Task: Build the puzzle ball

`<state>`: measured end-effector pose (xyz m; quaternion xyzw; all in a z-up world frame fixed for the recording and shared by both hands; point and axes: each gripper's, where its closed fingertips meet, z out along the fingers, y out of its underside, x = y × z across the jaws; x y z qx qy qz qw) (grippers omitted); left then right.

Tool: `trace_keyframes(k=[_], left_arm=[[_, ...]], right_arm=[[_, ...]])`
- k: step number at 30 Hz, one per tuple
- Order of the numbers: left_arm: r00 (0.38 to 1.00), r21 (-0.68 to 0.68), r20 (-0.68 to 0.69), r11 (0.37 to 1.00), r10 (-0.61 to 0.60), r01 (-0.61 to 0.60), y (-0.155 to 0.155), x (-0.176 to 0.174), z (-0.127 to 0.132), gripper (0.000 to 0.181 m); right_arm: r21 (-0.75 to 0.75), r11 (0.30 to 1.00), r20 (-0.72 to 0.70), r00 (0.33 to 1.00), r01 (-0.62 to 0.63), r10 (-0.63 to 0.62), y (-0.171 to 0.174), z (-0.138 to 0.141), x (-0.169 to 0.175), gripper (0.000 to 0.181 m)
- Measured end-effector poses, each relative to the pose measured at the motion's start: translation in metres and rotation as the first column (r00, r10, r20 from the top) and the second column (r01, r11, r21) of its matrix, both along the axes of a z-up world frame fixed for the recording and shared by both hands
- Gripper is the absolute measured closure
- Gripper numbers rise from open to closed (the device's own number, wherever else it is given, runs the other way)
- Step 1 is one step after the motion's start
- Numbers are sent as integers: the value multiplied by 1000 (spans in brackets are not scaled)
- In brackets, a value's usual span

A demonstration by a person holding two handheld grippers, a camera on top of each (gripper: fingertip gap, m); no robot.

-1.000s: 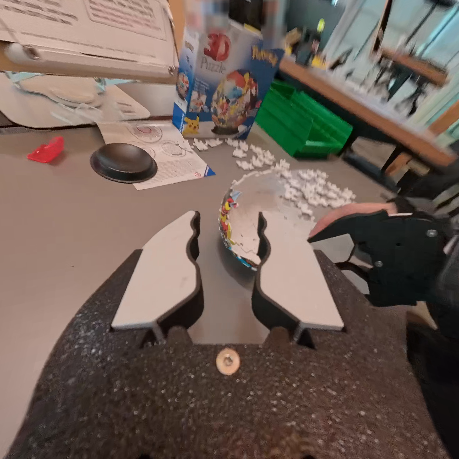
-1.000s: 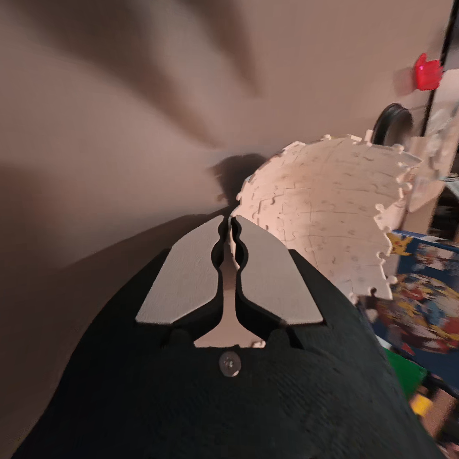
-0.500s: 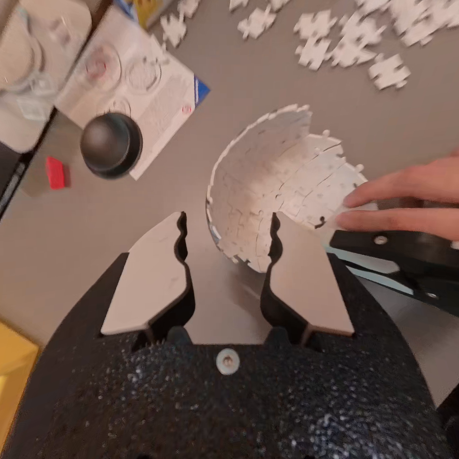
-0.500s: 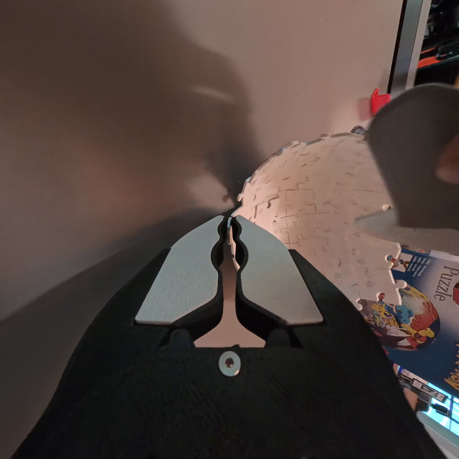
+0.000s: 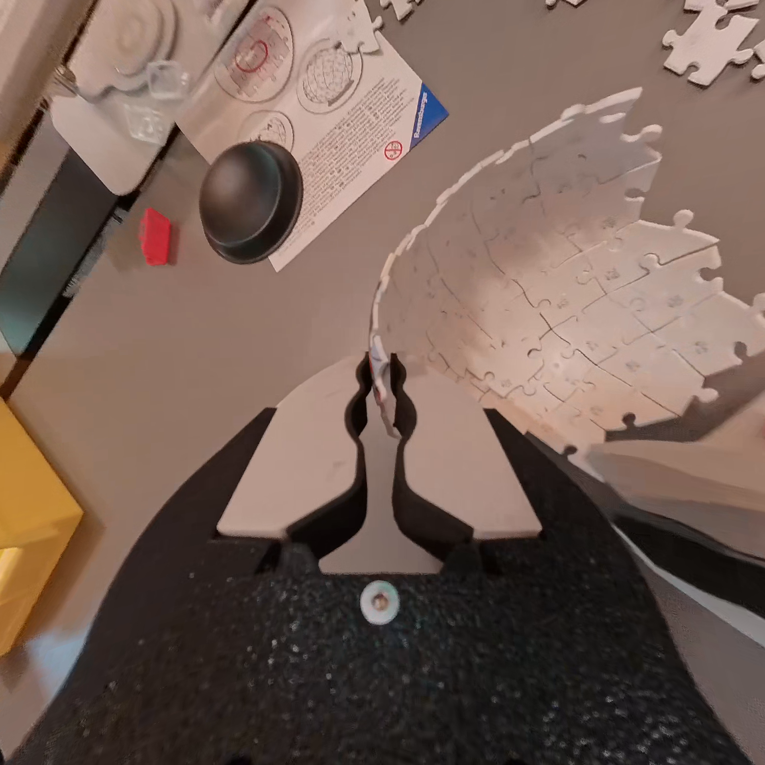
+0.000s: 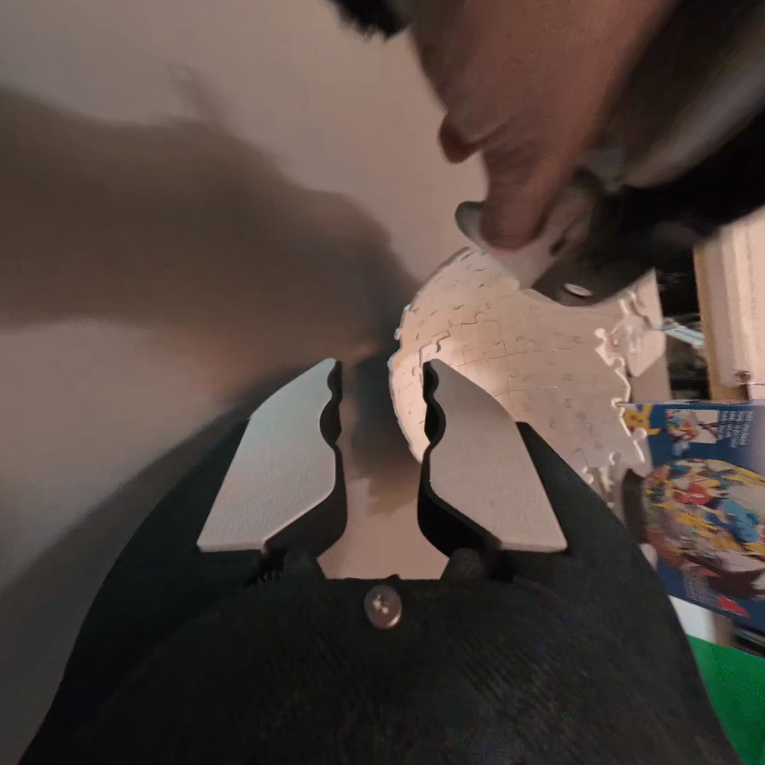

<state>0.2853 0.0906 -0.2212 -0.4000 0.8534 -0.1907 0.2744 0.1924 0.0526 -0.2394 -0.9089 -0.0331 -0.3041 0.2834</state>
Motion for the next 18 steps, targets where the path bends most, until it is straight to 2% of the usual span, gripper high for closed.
trace_keyframes(k=[3, 5, 6, 8, 10, 13, 18], left_arm=[[993, 9, 101, 998, -61, 61, -5, 4, 4, 174], [980, 37, 164, 993, -115, 110, -7, 4, 7, 174], [973, 53, 192, 991, -129, 121, -6, 5, 9, 174], [959, 71, 230, 985, -168, 156, -8, 6, 11, 173], [942, 76, 266, 979, -205, 191, -11, 8, 14, 174], [917, 71, 323, 973, -232, 221, -12, 13, 18, 175], [846, 64, 451, 956, -285, 288, -18, 17, 27, 177]], right_arm=[[298, 954, -108, 994, 38, -6, -14, 51, 0, 144], [455, 882, -134, 989, 123, -68, -38, 80, 25, 144], [495, 855, -124, 987, 153, -105, -51, 85, 41, 142], [496, 846, -130, 980, 195, -149, -69, 74, 68, 126], [483, 850, -136, 977, 209, -163, -73, 61, 83, 121], [490, 858, -98, 988, 155, -123, -61, 55, 89, 128], [522, 834, -51, 983, 178, -178, -53, 48, 109, 141]])
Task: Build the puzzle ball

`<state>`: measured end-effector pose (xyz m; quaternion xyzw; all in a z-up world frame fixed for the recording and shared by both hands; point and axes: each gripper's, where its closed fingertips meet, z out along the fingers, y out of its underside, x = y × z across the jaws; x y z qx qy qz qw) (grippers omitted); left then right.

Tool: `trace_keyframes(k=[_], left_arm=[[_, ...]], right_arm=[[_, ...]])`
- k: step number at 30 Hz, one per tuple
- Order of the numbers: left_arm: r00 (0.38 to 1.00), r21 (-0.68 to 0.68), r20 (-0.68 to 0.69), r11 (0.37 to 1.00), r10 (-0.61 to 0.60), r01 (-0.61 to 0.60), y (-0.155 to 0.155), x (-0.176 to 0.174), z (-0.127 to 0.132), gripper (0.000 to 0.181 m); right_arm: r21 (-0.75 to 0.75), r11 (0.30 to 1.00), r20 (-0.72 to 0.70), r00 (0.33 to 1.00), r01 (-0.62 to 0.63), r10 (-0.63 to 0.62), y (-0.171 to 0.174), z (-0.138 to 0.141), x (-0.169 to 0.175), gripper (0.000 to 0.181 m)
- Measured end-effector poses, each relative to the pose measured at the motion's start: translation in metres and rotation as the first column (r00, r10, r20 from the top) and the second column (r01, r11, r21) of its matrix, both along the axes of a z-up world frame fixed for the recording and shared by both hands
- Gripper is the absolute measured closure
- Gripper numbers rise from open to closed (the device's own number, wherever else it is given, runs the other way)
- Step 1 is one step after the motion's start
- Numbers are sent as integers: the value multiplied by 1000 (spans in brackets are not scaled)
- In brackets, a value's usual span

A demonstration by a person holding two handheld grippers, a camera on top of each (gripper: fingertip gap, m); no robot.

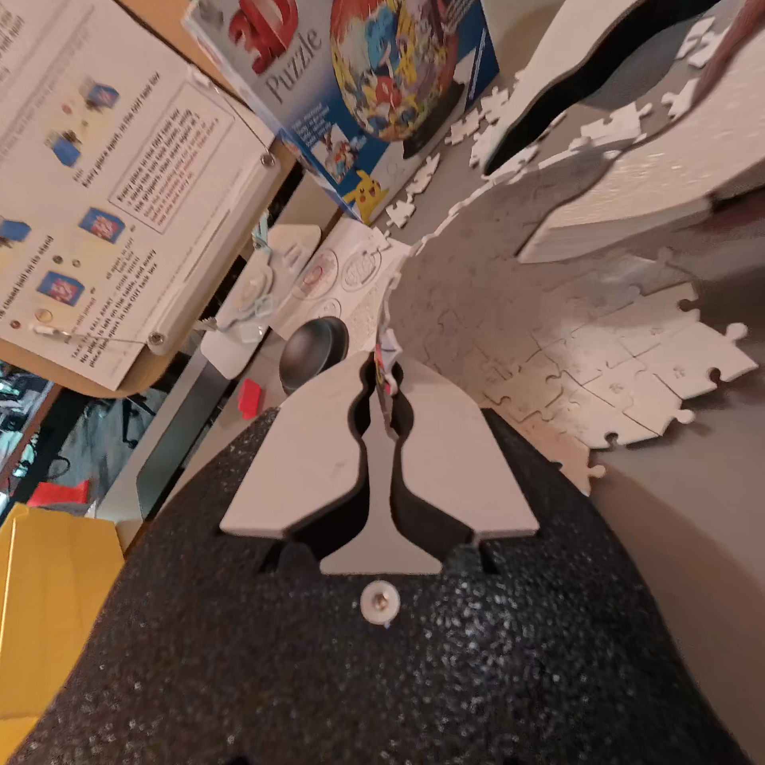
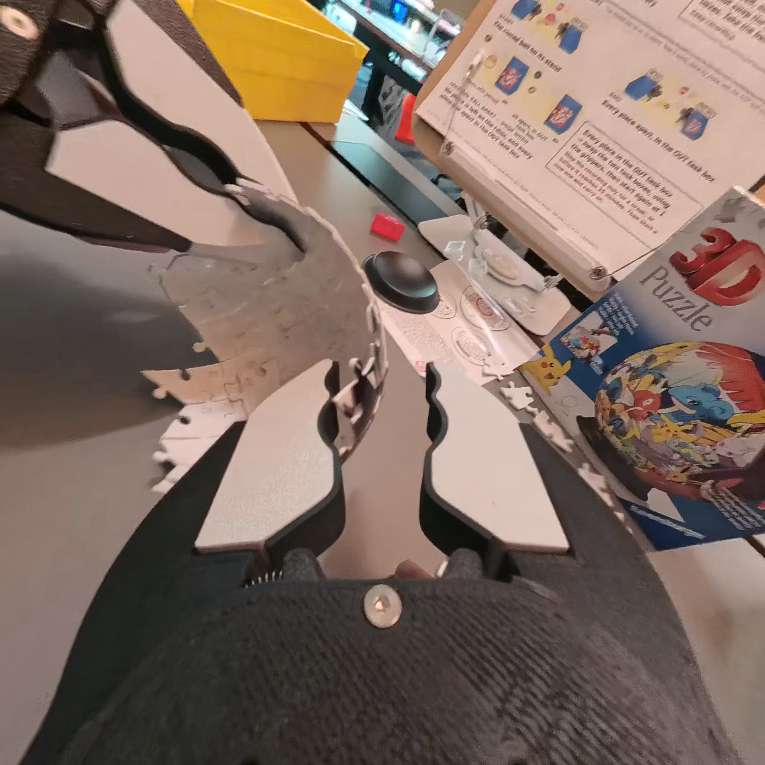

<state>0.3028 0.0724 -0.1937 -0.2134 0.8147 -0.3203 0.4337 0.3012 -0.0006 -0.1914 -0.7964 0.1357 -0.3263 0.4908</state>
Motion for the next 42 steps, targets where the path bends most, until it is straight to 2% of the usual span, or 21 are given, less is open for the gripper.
trace_keyframes(k=[8, 12, 15, 18, 24, 28, 32, 37, 42], left_arm=[[989, -56, 142, 998, 31, -23, 3, 5, 0, 176], [985, -67, 166, 997, 38, -27, 3, 5, 0, 175], [983, -88, 167, 995, 71, -56, 8, 6, -1, 159], [990, -136, 84, 985, 113, -101, 13, 2, -10, 145], [966, -217, -45, 941, 256, -259, 25, -25, -19, 145], [970, -217, -133, 949, 204, -230, 5, -53, -31, 148], [948, -213, -275, 952, 158, -221, -15, -72, -50, 147], [916, -150, -348, 953, 198, -263, -9, -75, -68, 146], [910, -164, -360, 947, 204, -277, -7, -69, -69, 146]], right_arm=[[-93, 995, 266, 964, 32, -6, -1, -2, 20, 172], [-137, 987, 379, 925, 84, -26, -2, 1, 22, 174], [-152, 970, 503, 860, 189, -89, -9, 12, 22, 175], [-164, 956, 598, 795, 244, -100, -11, 17, 17, 176], [-195, 947, 645, 760, 256, -73, -8, 19, 15, 176], [-259, 919, 714, 700, 297, -25, -3, 25, 14, 175], [-319, 895, 774, 631, 311, 56, 7, 31, 9, 176], [-341, 889, 797, 596, 305, 101, 15, 34, 5, 176], [-390, 870, 830, 524, 301, 190, 27, 39, 5, 176]])
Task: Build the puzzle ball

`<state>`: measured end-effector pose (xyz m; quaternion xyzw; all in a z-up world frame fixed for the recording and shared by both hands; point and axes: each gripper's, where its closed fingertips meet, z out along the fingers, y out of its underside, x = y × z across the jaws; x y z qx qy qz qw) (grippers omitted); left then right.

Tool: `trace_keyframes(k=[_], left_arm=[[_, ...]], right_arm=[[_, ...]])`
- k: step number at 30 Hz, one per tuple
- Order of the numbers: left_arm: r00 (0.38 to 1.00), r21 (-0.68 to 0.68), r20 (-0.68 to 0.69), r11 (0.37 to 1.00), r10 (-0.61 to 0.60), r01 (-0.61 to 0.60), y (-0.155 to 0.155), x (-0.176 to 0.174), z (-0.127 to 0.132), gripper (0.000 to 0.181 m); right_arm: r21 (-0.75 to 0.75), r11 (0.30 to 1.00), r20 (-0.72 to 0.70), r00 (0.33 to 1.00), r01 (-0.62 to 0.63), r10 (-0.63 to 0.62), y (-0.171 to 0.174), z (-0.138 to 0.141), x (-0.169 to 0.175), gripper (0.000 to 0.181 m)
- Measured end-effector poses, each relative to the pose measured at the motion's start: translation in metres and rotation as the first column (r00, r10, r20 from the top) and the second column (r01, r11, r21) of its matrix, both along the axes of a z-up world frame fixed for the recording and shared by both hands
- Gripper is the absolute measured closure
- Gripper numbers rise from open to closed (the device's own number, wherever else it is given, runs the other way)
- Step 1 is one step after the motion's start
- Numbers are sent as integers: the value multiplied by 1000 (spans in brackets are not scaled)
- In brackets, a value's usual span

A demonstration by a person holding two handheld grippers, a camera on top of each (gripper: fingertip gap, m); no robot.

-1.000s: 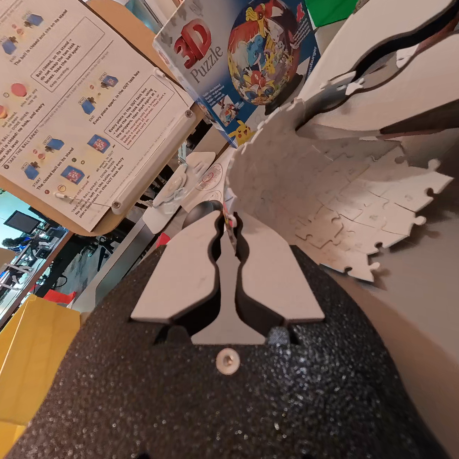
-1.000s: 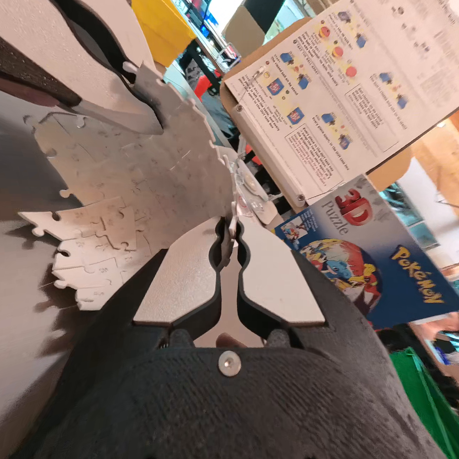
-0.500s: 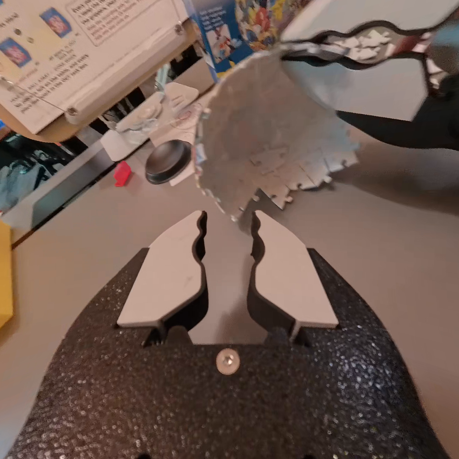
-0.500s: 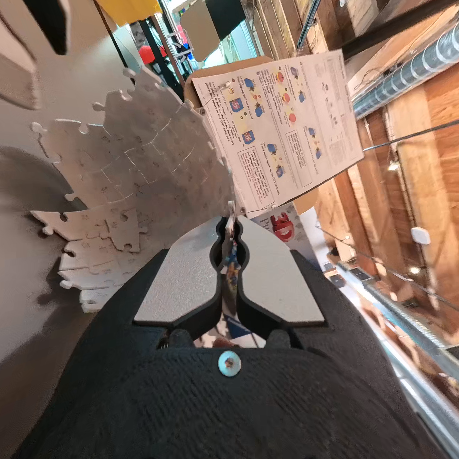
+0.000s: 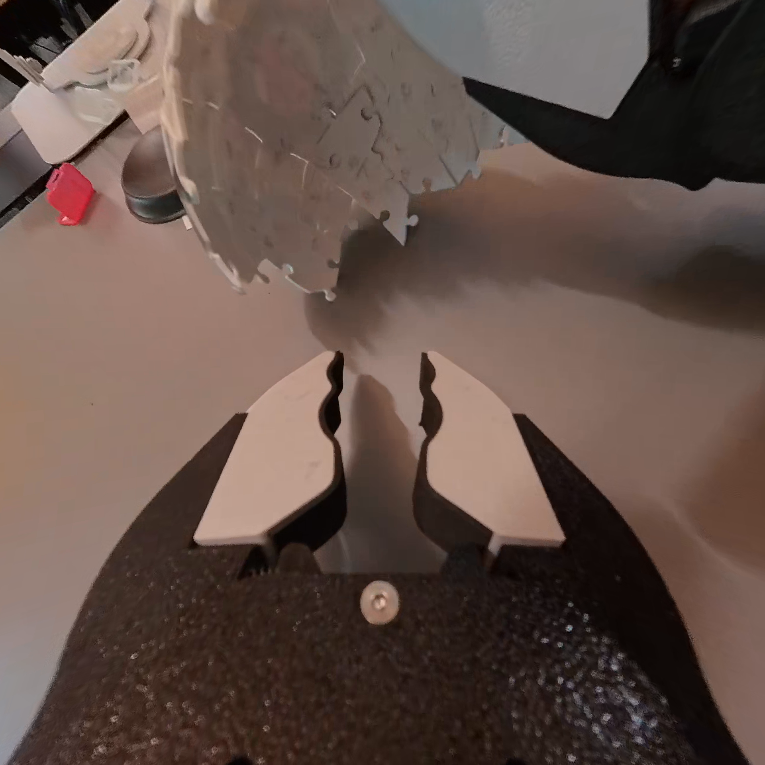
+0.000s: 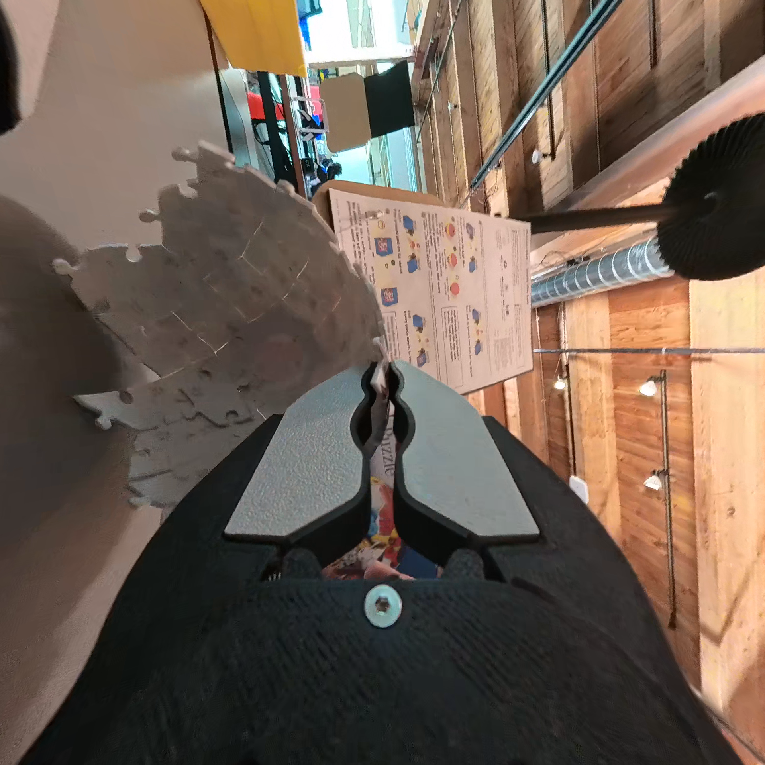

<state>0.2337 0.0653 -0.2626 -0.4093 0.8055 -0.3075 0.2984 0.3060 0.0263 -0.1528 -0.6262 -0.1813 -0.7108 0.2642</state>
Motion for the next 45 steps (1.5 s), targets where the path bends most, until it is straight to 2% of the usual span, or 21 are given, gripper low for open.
trace_keyframes(k=[10, 13, 15, 17, 22, 25, 28, 30, 32, 40, 45], left_arm=[[998, 12, 55, 1000, 7, -8, 6, 11, 6, 150], [996, 27, 85, 999, 19, -21, 7, 16, 8, 151], [995, 40, 101, 999, 16, -20, 7, 18, 10, 152], [993, 53, 113, 998, 16, -22, 7, 20, 10, 152], [993, 83, 119, 996, 11, -21, 8, 22, 9, 151], [992, 86, 124, 996, 7, -18, 8, 23, 10, 151], [989, 80, 145, 997, 6, -18, 7, 23, 13, 152], [989, 80, 151, 996, 13, -26, 8, 24, 14, 153], [983, 69, 182, 997, 17, -30, 7, 24, 18, 154], [948, 68, 318, 998, -31, 10, -6, 28, 39, 156], [920, 16, 393, 1000, -1, -5, -21, 44, 55, 155]], right_arm=[[103, 994, -83, 996, 22, -14, -10, 9, 19, 177], [218, 976, -60, 998, -2, 16, -18, 24, 15, 178], [235, 972, -28, 1000, 9, -3, -24, 31, 13, 177], [303, 952, 14, 999, -42, 40, -25, 43, 4, 178], [281, 959, -80, 996, -14, 38, -21, 22, 16, 177], [269, 963, -75, 997, -8, 29, -19, 21, 15, 178], [301, 951, -9, 997, -72, 79, -15, 34, 0, 178], [285, 956, -45, 996, -65, 81, -12, 25, 5, 177], [252, 966, -21, 997, -63, 70, -10, 27, 2, 177], [278, 959, -88, 992, -61, 88, -8, 19, 6, 178], [291, 956, -178, 978, -50, 105, -5, 7, 11, 178]])
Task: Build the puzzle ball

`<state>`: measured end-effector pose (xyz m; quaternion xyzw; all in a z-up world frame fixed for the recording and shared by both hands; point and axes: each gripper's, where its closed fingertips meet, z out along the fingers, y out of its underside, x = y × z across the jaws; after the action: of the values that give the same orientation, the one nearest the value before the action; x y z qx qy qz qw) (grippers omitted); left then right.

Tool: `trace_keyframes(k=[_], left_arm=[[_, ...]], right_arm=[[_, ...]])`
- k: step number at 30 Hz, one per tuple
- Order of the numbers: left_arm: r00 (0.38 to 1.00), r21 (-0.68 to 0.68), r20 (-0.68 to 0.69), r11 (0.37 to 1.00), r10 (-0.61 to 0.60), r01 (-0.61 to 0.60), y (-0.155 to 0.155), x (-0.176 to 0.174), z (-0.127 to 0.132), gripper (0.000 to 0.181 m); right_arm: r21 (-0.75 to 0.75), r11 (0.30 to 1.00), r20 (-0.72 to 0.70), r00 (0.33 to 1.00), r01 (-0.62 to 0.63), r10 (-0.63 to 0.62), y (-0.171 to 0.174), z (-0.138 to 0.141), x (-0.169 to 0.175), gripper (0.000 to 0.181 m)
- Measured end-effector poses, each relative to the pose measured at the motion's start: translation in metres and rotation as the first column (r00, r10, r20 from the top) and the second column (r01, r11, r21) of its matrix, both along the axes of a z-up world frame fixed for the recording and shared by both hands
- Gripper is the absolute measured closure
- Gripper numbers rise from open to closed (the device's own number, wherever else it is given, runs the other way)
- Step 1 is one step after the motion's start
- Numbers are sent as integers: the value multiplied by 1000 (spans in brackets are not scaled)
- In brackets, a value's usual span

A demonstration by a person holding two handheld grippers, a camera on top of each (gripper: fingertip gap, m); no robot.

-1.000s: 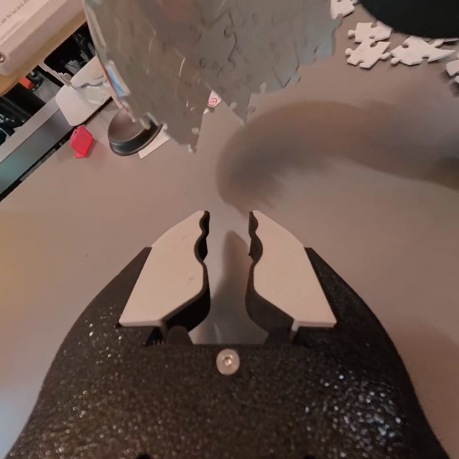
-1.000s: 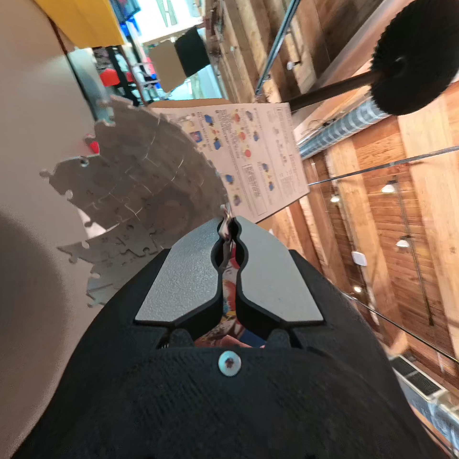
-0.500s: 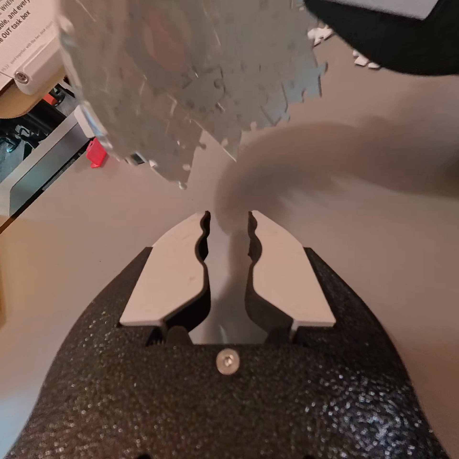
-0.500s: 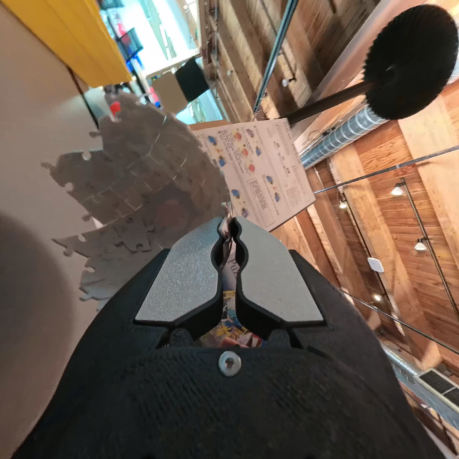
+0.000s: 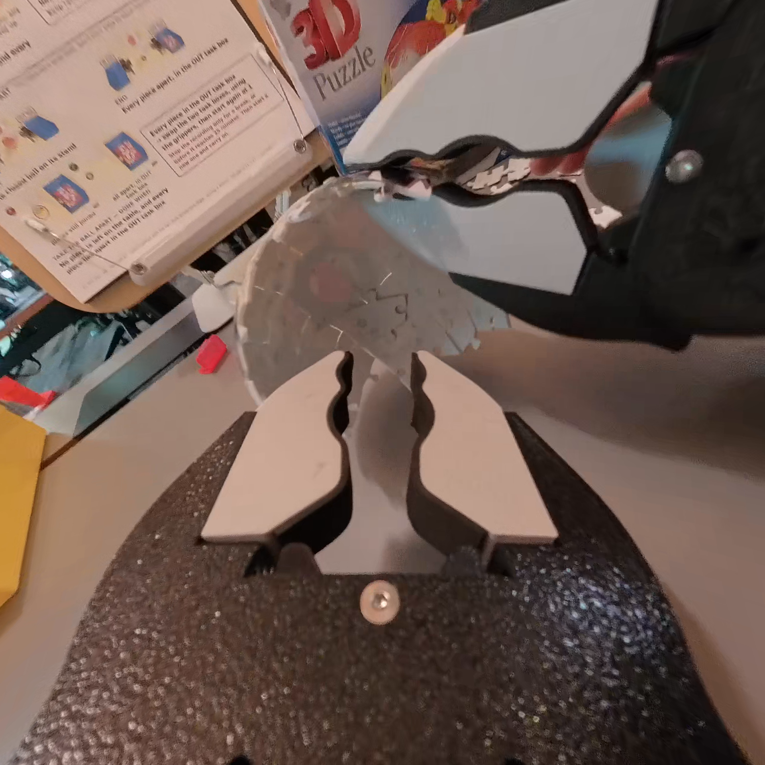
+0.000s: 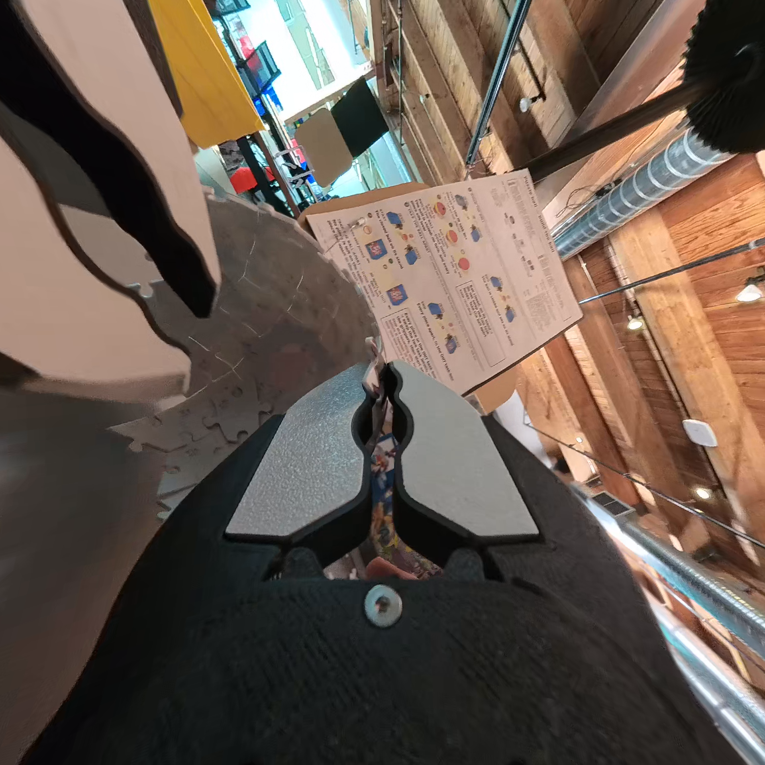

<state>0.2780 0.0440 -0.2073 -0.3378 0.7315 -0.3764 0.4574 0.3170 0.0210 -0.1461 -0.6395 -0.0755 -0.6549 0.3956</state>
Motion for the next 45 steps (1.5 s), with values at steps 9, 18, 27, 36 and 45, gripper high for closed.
trace_keyframes(k=[9, 18, 27, 36, 45], left_arm=[[968, -319, -252, 945, -14, -69, -29, 35, -19, 146], [956, -162, -280, 986, -84, 40, -33, 45, -31, 140], [982, 209, -97, 961, -164, 181, -27, 38, -33, 119], [990, 0, -106, 995, -95, 96, -7, 12, -19, 115], [960, 2, -255, 993, -117, 122, -5, 13, -38, 127]], right_arm=[[91, 996, -178, 984, 17, 0, -12, -17, 18, 178], [140, 990, -217, 976, 26, 5, -18, -20, 25, 178], [177, 984, -240, 970, 8, 36, -21, -21, 27, 178], [169, 980, -387, 922, 103, -31, -28, -30, 47, 177], [213, 948, -661, 749, 236, -39, -41, -54, 84, 175]])
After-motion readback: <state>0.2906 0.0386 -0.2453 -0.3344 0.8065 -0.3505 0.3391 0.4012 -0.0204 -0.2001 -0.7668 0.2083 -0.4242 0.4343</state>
